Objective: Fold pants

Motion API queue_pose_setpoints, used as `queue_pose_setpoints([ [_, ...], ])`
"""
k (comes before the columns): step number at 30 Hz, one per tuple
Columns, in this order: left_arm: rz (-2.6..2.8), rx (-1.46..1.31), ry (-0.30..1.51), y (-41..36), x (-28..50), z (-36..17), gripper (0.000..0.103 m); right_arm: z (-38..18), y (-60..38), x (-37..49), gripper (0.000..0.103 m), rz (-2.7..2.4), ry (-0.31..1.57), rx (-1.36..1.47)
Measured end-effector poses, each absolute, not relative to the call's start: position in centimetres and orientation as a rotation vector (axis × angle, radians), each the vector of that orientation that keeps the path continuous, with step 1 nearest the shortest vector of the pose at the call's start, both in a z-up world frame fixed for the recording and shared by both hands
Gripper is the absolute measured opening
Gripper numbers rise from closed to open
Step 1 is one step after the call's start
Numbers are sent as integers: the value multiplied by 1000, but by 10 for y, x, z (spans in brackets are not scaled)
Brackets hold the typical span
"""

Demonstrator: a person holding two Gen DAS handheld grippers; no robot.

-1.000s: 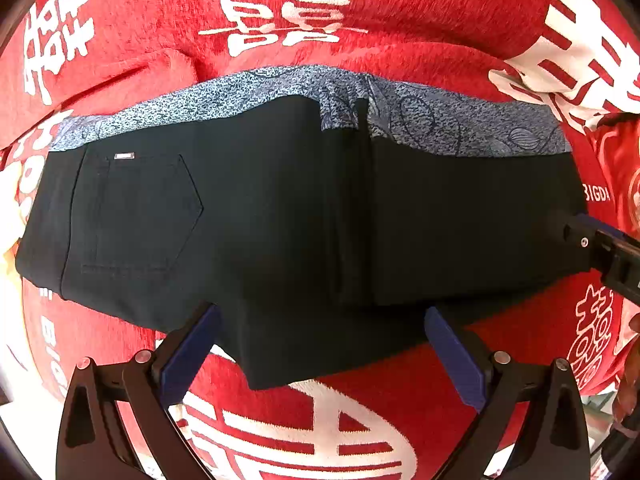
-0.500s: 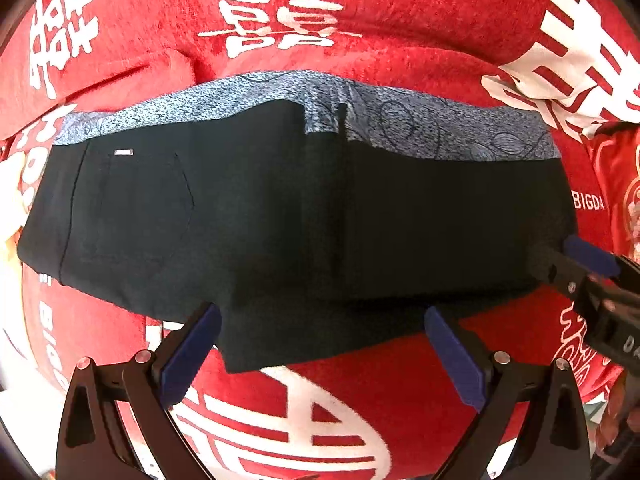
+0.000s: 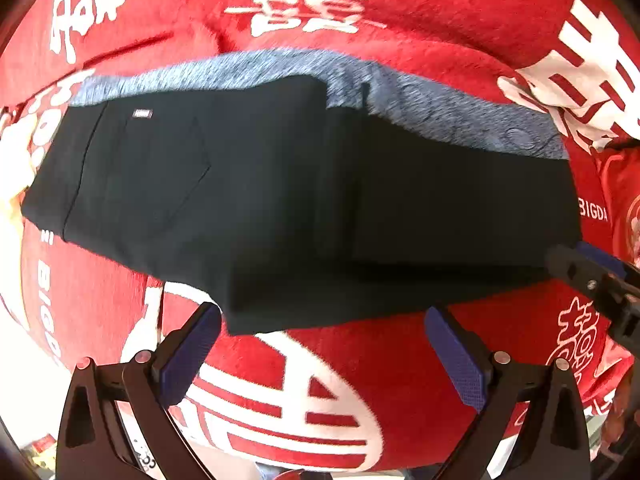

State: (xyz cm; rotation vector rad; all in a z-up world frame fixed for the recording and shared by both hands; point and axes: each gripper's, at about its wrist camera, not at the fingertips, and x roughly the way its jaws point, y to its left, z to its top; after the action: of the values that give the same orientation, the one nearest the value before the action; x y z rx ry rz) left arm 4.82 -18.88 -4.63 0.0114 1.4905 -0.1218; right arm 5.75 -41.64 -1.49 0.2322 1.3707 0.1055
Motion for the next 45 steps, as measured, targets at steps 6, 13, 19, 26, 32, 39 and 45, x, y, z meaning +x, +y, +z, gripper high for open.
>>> queue_pose_setpoints([
  [6,-124,-54,1554,-147,46,-61,102,-10,-407,53,79,62,1374,231],
  [13,-55,-92,1540,-93,54,-61,102,-6,-356,51,79,99,1392,180],
  [19,-21,-152,1499,-50,61,-55,102,-4,-288,62,79,189,1391,130],
  [26,70,-268,1391,17,74,-47,102,-12,-235,78,79,245,1402,60],
  [32,126,-435,1299,75,86,-52,102,-34,-219,80,79,249,1423,18],
  [39,-10,-688,1231,96,92,-78,102,-42,-217,74,80,233,1417,10],
  [45,-84,-836,1163,112,94,-91,102,-43,-214,73,82,225,1417,-3],
])
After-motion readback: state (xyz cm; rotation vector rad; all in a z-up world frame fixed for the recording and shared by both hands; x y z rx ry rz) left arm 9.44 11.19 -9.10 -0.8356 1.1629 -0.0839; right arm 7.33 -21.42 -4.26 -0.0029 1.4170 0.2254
